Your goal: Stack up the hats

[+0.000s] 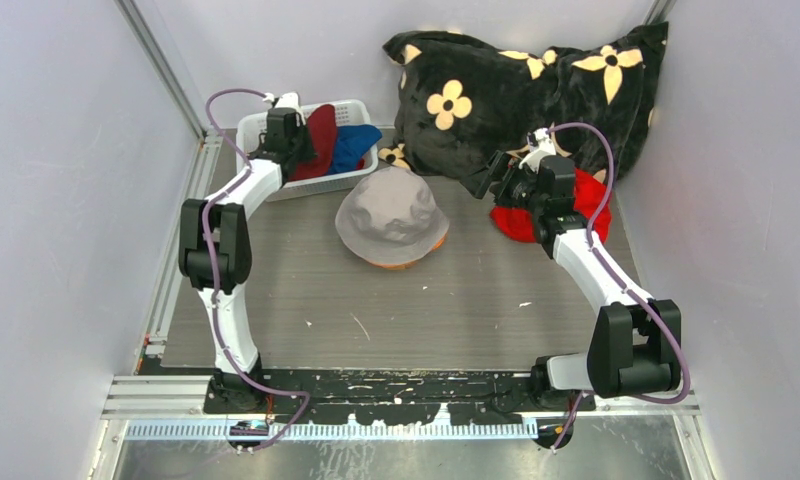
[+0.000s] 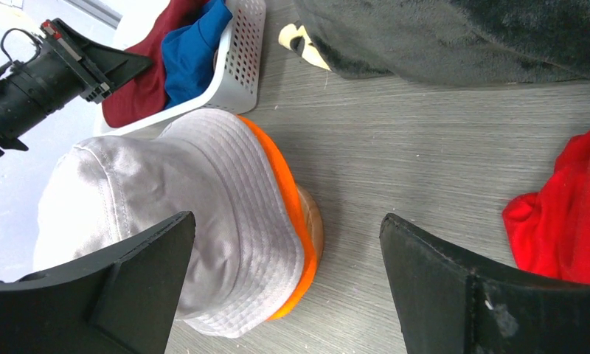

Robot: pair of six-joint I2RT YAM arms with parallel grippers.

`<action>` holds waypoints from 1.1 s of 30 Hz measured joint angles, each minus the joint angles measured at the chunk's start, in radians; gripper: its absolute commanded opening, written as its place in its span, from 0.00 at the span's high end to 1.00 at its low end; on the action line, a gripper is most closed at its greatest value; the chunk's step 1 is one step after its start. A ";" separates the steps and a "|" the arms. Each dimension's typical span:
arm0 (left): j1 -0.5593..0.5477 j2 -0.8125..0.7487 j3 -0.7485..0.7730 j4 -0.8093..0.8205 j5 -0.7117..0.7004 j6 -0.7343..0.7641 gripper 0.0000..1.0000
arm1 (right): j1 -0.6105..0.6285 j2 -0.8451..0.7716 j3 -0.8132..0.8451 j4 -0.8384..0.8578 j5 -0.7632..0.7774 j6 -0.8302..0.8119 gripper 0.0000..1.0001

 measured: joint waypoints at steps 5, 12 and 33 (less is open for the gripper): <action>0.000 -0.027 0.000 -0.024 0.001 -0.002 1.00 | 0.000 0.000 0.000 0.000 -0.005 0.003 0.00; -0.002 -0.204 0.098 -0.118 0.021 -0.020 1.00 | 0.000 -0.008 -0.001 0.004 -0.016 0.015 0.00; -0.084 -0.464 0.233 -0.115 0.441 -0.544 1.00 | 0.015 -0.109 0.013 0.065 -0.112 0.047 0.00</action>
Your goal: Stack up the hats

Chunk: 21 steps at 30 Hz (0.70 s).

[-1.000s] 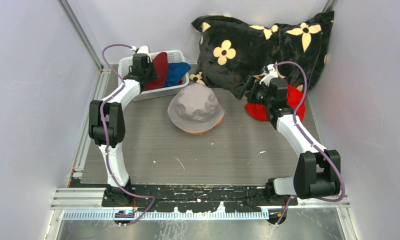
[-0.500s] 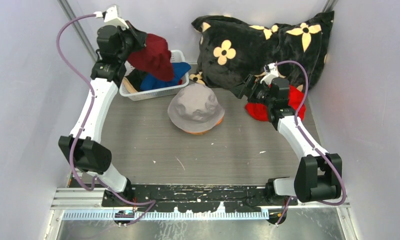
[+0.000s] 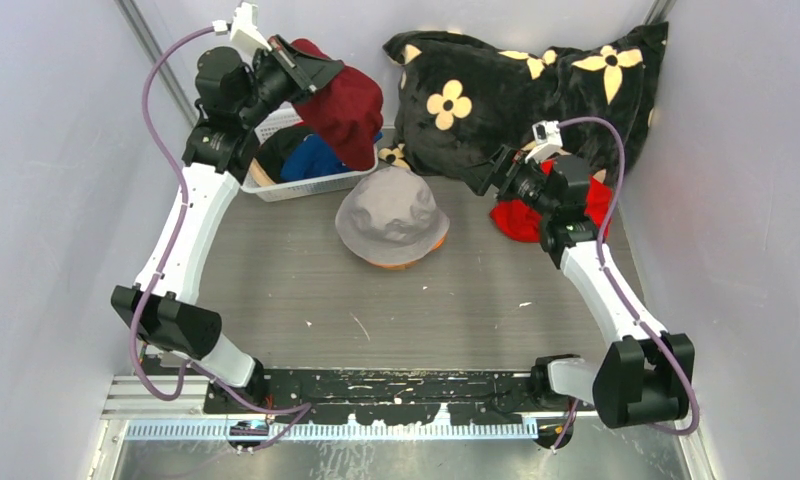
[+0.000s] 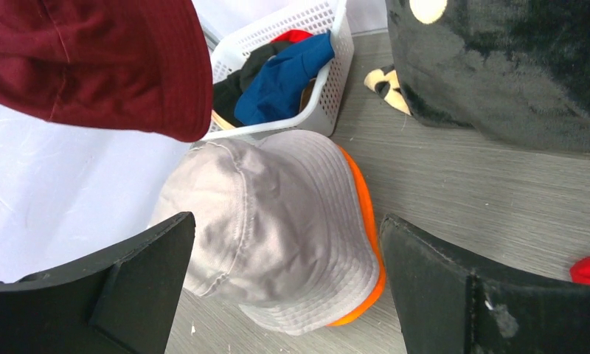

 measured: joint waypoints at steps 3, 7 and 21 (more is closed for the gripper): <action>-0.046 -0.020 0.002 -0.010 0.020 -0.042 1.00 | 0.000 -0.050 -0.021 0.003 0.002 0.000 0.00; -0.120 -0.044 0.051 -0.043 0.033 -0.075 1.00 | 0.000 -0.112 -0.046 0.003 0.008 -0.004 0.00; -0.328 -0.202 -0.063 -0.140 -0.014 -0.084 1.00 | 0.000 -0.245 -0.118 -0.043 0.051 -0.019 0.00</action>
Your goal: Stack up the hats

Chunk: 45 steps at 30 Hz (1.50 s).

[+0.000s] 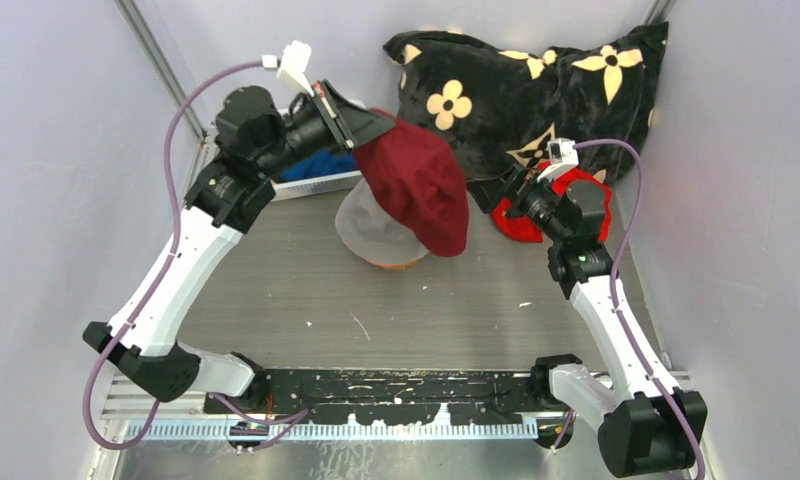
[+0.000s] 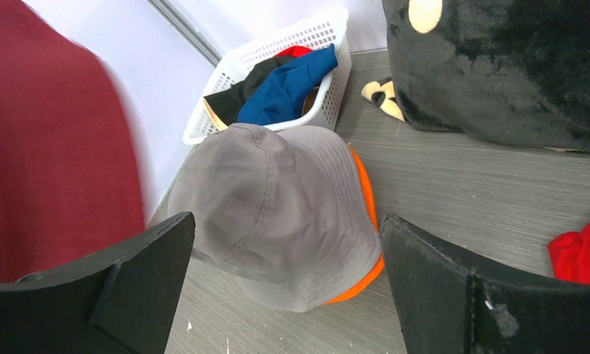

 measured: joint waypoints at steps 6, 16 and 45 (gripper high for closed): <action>0.007 0.012 -0.185 -0.068 -0.058 0.009 1.00 | 0.000 -0.034 -0.001 -0.008 0.002 -0.005 0.00; 0.084 0.083 -0.232 -0.082 -0.093 0.035 1.00 | 0.000 -0.061 -0.029 -0.023 0.002 -0.014 0.00; 0.236 0.081 -0.417 -0.013 -0.061 0.020 1.00 | 0.000 0.020 -0.053 -0.014 -0.032 -0.012 0.00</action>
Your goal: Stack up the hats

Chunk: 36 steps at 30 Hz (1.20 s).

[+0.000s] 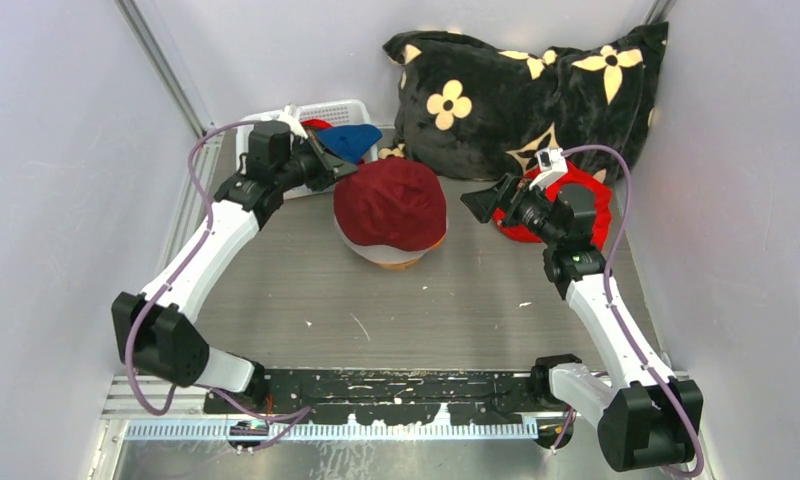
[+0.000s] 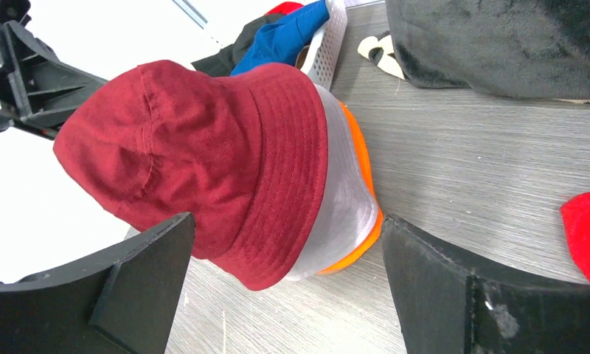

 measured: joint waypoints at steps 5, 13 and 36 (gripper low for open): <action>-0.002 -0.089 -0.067 0.023 0.003 -0.018 1.00 | 0.000 0.009 -0.001 0.006 -0.011 0.004 0.00; -0.002 -0.039 -0.048 0.082 0.027 -0.026 1.00 | 0.000 0.054 -0.023 0.082 -0.069 0.055 0.00; 0.218 -0.163 -0.450 0.355 0.093 -0.034 0.22 | 0.000 0.212 -0.234 0.531 -0.302 0.349 0.01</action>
